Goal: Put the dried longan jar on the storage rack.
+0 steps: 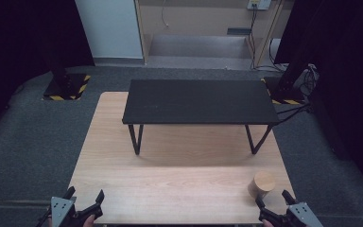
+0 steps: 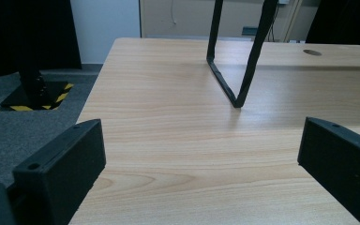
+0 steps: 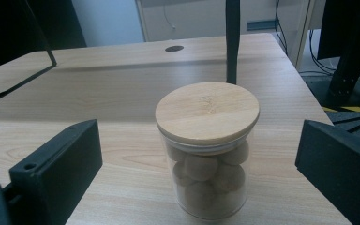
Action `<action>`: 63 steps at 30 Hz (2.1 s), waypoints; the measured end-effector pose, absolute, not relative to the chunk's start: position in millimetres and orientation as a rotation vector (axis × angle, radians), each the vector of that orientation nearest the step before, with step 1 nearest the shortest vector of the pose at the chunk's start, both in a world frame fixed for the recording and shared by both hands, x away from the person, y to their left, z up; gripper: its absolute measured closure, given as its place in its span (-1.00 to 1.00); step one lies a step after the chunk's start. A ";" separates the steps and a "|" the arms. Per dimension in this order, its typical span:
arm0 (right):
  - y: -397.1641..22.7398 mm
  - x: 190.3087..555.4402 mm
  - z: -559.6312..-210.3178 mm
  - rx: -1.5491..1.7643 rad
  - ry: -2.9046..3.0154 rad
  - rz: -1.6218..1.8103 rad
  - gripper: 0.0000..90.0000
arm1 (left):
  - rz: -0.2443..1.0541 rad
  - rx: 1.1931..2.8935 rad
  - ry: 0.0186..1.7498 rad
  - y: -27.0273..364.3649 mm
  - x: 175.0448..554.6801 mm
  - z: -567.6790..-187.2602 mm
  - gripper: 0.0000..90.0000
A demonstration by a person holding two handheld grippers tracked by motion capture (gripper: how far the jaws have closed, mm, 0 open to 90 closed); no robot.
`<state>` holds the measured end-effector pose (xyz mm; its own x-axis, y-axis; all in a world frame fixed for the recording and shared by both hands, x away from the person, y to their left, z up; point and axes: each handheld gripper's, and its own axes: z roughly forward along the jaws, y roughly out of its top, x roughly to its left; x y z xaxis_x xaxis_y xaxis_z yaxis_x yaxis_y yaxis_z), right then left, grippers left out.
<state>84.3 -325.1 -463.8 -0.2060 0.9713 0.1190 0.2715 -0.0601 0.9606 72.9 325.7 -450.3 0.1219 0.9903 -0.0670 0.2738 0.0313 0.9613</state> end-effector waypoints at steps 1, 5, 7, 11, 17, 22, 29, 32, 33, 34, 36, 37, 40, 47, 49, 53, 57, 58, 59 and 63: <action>-325.4 83.8 -463.8 1.363 1.532 1.306 -0.97 | 0.933 1.426 1.329 325.5 72.8 -450.3 -1.00; -326.1 81.7 -464.5 1.367 1.527 1.306 -0.98 | 0.936 1.432 1.323 325.1 72.2 -448.6 -1.00; -326.1 81.4 -464.7 1.367 1.526 1.304 -0.98 | 0.937 1.429 1.322 324.7 72.1 -448.6 -1.00; -325.4 81.8 -465.3 1.367 1.526 1.302 -0.98 | 0.936 1.428 1.319 324.1 71.8 -448.1 -1.00; -324.9 84.8 -465.5 1.369 1.530 1.295 -0.98 | 0.939 1.430 1.314 322.4 70.9 -447.6 -1.00; -324.4 92.4 -467.8 1.370 1.549 1.278 -0.98 | 0.937 1.434 1.313 321.9 71.2 -447.6 -1.00; -320.7 111.6 -474.4 1.391 1.576 1.252 -0.98 | 0.935 1.438 1.314 321.4 71.2 -447.8 -1.00; -318.3 119.1 -477.4 1.399 1.578 1.242 -0.98 | 0.936 1.439 1.314 321.3 71.2 -447.9 -1.00; -318.3 119.1 -477.4 1.399 1.578 1.242 -0.98 | 0.936 1.439 1.314 321.5 71.1 -448.0 -1.00; -316.1 124.0 -478.4 1.404 1.580 1.230 -0.97 | 0.935 1.439 1.314 321.7 71.1 -448.1 -1.00; -315.0 126.3 -478.8 1.402 1.583 1.225 -0.96 | 0.936 1.439 1.315 322.1 70.9 -448.1 -1.00; -312.5 130.5 -479.2 1.398 1.589 1.214 -0.95 | 0.937 1.438 1.316 322.6 70.8 -448.2 -1.00; -311.0 134.8 -479.9 1.399 1.596 1.208 -0.93 | 0.937 1.438 1.318 323.3 70.9 -448.3 -1.00; -309.8 140.1 -478.4 1.406 1.617 1.184 -0.84 | 0.936 1.436 1.318 325.1 70.9 -449.1 -1.00; -308.5 140.6 -477.9 1.407 1.621 1.173 -0.80 | 0.933 1.436 1.318 325.2 71.1 -449.2 -1.00; -308.6 142.4 -475.7 1.401 1.638 1.170 -0.70 | 0.933 1.436 1.319 325.5 70.7 -449.3 -1.00; -306.8 143.4 -472.7 1.399 1.642 1.151 -0.56 | 0.930 1.435 1.322 326.5 70.2 -449.3 -1.00; -306.8 143.6 -472.1 1.399 1.641 1.148 -0.52 | 0.930 1.435 1.322 326.7 70.1 -449.3 -1.00; -306.8 143.6 -471.7 1.399 1.640 1.143 -0.47 | 0.930 1.435 1.322 326.8 70.0 -449.2 -1.00; -306.6 144.4 -469.5 1.389 1.653 1.128 -0.45 | 0.930 1.434 1.324 327.0 69.9 -449.2 -1.00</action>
